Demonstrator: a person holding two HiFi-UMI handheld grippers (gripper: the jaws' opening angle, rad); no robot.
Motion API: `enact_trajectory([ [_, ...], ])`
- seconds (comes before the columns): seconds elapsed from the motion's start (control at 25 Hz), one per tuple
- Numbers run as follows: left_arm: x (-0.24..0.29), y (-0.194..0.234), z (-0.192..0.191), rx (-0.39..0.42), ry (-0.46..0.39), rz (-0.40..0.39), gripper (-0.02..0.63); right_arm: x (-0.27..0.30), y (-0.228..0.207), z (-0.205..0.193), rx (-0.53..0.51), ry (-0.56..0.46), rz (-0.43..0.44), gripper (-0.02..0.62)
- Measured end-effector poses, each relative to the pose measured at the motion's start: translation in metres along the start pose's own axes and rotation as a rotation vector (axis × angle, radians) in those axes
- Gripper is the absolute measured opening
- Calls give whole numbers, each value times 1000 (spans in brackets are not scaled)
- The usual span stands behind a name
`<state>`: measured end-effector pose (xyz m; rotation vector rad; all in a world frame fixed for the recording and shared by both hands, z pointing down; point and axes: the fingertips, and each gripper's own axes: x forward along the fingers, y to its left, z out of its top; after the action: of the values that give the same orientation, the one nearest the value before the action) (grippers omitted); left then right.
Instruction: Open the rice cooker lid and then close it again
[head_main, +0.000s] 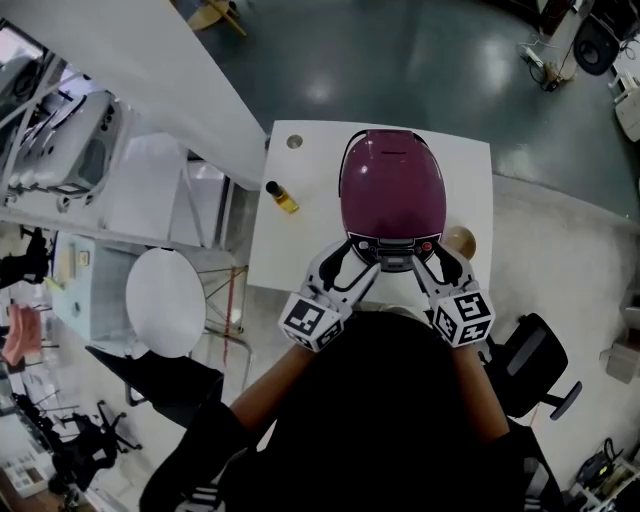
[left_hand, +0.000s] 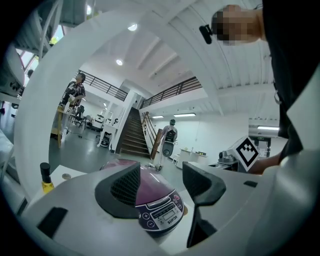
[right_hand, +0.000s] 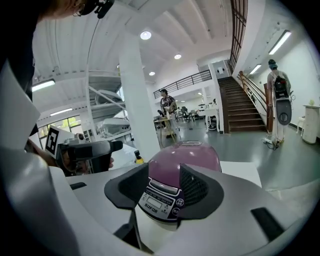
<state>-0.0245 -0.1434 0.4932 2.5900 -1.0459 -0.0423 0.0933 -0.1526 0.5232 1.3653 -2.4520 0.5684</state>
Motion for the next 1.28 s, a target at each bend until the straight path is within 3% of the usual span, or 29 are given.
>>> enact_trajectory([
  [0.24, 3, 16, -3, -21, -2, -5, 242, 16, -1, -6, -27, 47, -15, 45],
  [0.36, 3, 20, -4, -28, -4, -5, 242, 24, 3, -15, -50, 96, -14, 12],
  [0.56, 2, 24, -3, -6, -12, -26, 242, 42, 7, -27, -72, 157, -17, 2],
  [0.92, -3, 39, -4, -35, 7, -33, 242, 63, 10, -46, -70, 217, -44, 2],
  [1.12, -6, 47, -1, -17, 2, -56, 242, 71, 8, -55, -18, 219, -78, 2],
  [1.28, -10, 55, -4, -19, 10, -62, 242, 73, 6, -61, -43, 255, -126, 2],
])
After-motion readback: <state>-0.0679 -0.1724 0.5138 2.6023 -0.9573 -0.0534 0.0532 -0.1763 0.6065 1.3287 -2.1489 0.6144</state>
